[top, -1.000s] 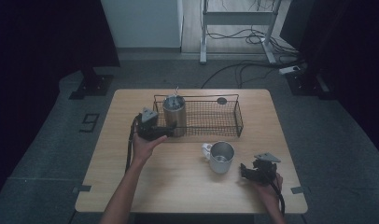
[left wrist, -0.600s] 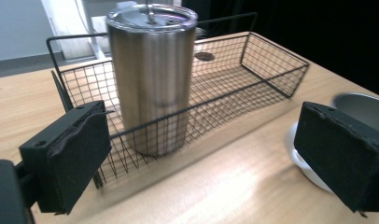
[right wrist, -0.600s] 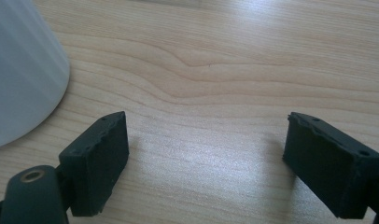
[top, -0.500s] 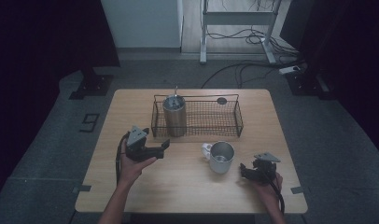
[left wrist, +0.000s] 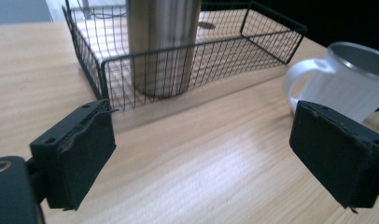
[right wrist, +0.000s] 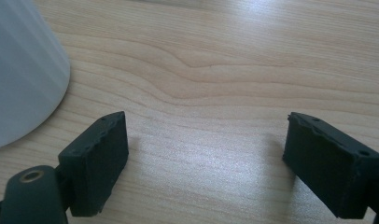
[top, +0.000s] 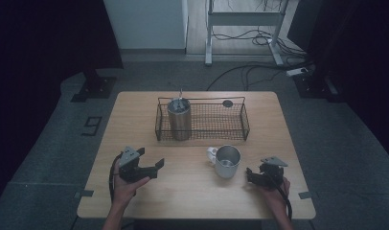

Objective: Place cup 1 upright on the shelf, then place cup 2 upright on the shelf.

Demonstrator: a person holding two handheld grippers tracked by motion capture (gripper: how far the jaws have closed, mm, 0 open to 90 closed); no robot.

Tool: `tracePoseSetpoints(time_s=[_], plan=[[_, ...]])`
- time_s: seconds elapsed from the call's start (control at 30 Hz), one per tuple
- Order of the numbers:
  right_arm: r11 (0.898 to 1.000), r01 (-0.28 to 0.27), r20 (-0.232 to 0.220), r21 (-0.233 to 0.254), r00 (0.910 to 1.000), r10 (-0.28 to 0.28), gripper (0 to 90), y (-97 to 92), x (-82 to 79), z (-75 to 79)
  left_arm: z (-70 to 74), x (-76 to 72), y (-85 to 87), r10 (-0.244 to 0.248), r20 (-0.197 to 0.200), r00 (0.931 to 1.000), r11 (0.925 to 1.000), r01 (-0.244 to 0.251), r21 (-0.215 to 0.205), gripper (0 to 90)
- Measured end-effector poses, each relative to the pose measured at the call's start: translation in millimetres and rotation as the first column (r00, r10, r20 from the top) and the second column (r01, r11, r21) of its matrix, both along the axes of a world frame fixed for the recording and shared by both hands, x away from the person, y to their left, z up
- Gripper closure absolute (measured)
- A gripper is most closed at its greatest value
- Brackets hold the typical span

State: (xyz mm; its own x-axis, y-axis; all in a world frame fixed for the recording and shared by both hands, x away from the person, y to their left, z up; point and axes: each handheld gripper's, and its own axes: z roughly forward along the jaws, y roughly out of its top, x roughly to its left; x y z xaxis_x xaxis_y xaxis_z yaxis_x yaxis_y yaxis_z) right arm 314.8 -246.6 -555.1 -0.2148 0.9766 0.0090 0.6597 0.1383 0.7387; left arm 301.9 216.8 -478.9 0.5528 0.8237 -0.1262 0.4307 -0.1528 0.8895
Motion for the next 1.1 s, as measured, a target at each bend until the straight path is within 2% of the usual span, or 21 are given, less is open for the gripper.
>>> tracePoseSetpoints(time_s=[0.1, 0.2, 0.3, 0.4, 0.67, 0.8, 0.97, 1.1], plan=[[1.000, 0.001, 0.000, 0.000, 1.0000, -0.001, 13.4, 0.0, 0.0, 0.0, -6.1, -5.1, 2.2, 0.022, 0.015, 0.9996, 0.9996, -0.022, 0.015, 11.4], [1.000, 0.002, 0.000, 0.000, 1.0000, -0.002, 13.4, -0.1, 0.0, 0.0, -11.0, -6.4, 2.8, 0.018, 0.004, 0.9998, 0.9997, -0.018, 0.013, 11.3], [1.000, 0.003, 0.000, 0.000, 1.0000, -0.003, 13.3, -0.1, 0.1, 0.0, -15.5, -5.5, 1.7, 0.017, -0.014, 0.9998, 0.9994, -0.017, 0.032, 11.3], [1.000, 0.004, -0.001, 0.001, 1.0000, -0.004, 13.1, -0.3, 0.2, -0.1, -17.5, -6.6, 1.0, 0.015, -0.020, 0.9997, 0.9996, -0.014, 0.023, 11.3], [1.000, 0.004, -0.002, 0.004, 1.0000, -0.004, 12.9, -0.4, 0.2, 0.2, -22.7, -11.9, -1.4, 0.022, -0.025, 0.9995, 0.9990, -0.021, 0.040, 10.8], [1.000, 0.016, 0.034, -0.023, 0.9993, -0.016, 13.3, -1.0, -2.5, 1.2, -24.9, -12.2, -0.9, 0.025, -0.028, 0.9993, 0.9987, -0.024, 0.045, 10.8], [0.999, 0.006, 0.070, 0.054, 0.9975, -0.010, 13.6, -6.1, -7.7, 10.8, -29.1, -14.3, -2.2, 0.036, -0.031, 0.9989, 0.9987, -0.035, 0.038, 11.6], [0.997, -0.025, 0.108, 0.079, 0.9940, 0.016, 13.6, -4.8, -12.7, 22.2, -30.5, -16.9, -5.4, 0.033, -0.038, 0.9987, 0.9983, -0.031, 0.049, 11.6]])
